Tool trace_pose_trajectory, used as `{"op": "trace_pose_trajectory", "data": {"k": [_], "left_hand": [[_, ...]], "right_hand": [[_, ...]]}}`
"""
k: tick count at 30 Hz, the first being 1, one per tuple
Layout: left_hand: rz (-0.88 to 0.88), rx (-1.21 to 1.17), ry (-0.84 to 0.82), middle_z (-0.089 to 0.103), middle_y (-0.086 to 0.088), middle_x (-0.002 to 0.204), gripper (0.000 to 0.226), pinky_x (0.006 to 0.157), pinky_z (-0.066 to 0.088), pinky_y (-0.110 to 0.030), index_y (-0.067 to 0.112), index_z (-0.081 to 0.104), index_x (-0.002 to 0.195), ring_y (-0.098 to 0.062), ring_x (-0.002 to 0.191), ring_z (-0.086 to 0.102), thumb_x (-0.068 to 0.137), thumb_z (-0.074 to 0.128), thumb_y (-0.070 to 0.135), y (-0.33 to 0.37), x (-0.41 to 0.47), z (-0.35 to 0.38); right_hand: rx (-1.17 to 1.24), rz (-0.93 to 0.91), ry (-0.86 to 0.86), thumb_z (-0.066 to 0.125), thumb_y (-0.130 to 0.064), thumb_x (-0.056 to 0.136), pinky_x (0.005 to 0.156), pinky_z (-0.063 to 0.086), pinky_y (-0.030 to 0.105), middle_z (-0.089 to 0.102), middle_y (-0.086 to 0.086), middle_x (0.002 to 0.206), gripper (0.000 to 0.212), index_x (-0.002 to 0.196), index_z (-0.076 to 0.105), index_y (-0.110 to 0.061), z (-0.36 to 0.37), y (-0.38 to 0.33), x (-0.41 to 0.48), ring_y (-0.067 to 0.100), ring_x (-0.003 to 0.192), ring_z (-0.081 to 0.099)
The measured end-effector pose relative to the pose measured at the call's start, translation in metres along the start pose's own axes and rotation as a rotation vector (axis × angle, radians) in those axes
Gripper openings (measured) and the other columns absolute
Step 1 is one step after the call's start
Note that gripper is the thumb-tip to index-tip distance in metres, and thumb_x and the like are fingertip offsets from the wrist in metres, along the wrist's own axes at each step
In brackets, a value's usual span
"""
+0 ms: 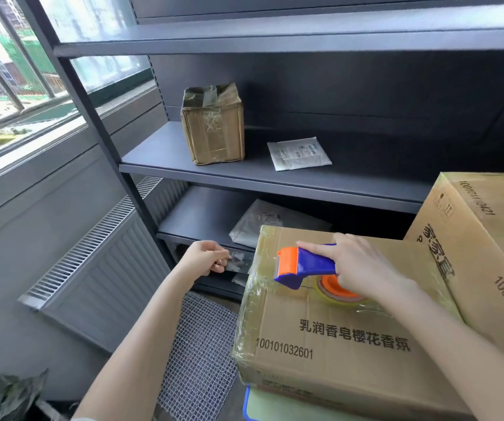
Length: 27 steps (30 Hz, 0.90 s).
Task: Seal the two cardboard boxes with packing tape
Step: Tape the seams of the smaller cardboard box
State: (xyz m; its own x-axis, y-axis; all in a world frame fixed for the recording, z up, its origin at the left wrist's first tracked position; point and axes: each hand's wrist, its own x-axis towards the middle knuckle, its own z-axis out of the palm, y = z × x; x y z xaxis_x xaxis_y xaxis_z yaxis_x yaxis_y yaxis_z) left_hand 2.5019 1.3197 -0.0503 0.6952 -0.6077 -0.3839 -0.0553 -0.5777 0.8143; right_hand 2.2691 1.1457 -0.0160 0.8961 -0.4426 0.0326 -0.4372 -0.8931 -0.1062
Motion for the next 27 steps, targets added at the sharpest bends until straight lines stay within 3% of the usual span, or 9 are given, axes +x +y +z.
{"op": "trace_pose_trajectory", "data": {"k": [6, 10, 12, 23, 27], "left_hand": [[0.044, 0.059, 0.075, 0.058, 0.0, 0.061, 0.021, 0.039, 0.034, -0.008, 0.012, 0.058, 0.069, -0.007, 0.048, 0.053, 0.09, 0.058, 0.012, -0.017, 0.008, 0.011], [0.056, 0.138, 0.106, 0.059, 0.0, 0.062, 0.018, 0.064, 0.047, -0.024, 0.009, 0.059, 0.074, -0.012, 0.055, 0.053, 0.09, 0.055, 0.016, -0.023, 0.015, 0.019], [0.068, 0.156, 0.135, 0.06, 0.001, 0.062, 0.019, 0.069, 0.047, -0.028, 0.011, 0.059, 0.073, -0.013, 0.056, 0.054, 0.09, 0.055, 0.018, -0.026, 0.018, 0.021], [0.101, 0.208, 0.164, 0.062, 0.003, 0.062, 0.02, 0.066, 0.047, -0.028, 0.012, 0.059, 0.076, -0.011, 0.058, 0.055, 0.094, 0.054, 0.019, -0.046, 0.02, 0.036], [0.107, 0.182, 0.175, 0.061, 0.007, 0.061, 0.019, 0.057, 0.044, -0.022, 0.015, 0.06, 0.077, -0.007, 0.057, 0.054, 0.094, 0.055, 0.019, -0.054, 0.017, 0.048]], "right_hand": [[0.01, 0.045, -0.031, 0.037, -0.022, 0.093, 0.073, 0.024, 0.028, 0.026, -0.005, 0.079, 0.063, 0.139, 0.012, -0.056, 0.012, -0.017, -0.008, 0.017, 0.083, 0.029], [-0.041, 0.077, -0.023, 0.042, -0.028, 0.094, 0.075, 0.024, 0.029, 0.03, -0.002, 0.088, 0.062, 0.141, 0.011, -0.053, 0.016, -0.022, -0.009, 0.021, 0.093, 0.038], [-0.05, 0.083, -0.029, 0.043, -0.029, 0.094, 0.075, 0.024, 0.029, 0.03, -0.001, 0.09, 0.063, 0.142, 0.011, -0.052, 0.017, -0.023, -0.007, 0.022, 0.096, 0.04], [-0.105, 0.068, -0.026, 0.042, -0.035, 0.095, 0.077, 0.024, 0.029, 0.036, 0.001, 0.095, 0.059, 0.142, 0.01, -0.051, 0.025, -0.024, -0.002, 0.022, 0.098, 0.041], [-0.101, 0.066, -0.026, 0.042, -0.035, 0.095, 0.077, 0.025, 0.03, 0.033, 0.0, 0.092, 0.06, 0.142, 0.009, -0.051, 0.026, -0.023, -0.001, 0.022, 0.098, 0.041]]}}
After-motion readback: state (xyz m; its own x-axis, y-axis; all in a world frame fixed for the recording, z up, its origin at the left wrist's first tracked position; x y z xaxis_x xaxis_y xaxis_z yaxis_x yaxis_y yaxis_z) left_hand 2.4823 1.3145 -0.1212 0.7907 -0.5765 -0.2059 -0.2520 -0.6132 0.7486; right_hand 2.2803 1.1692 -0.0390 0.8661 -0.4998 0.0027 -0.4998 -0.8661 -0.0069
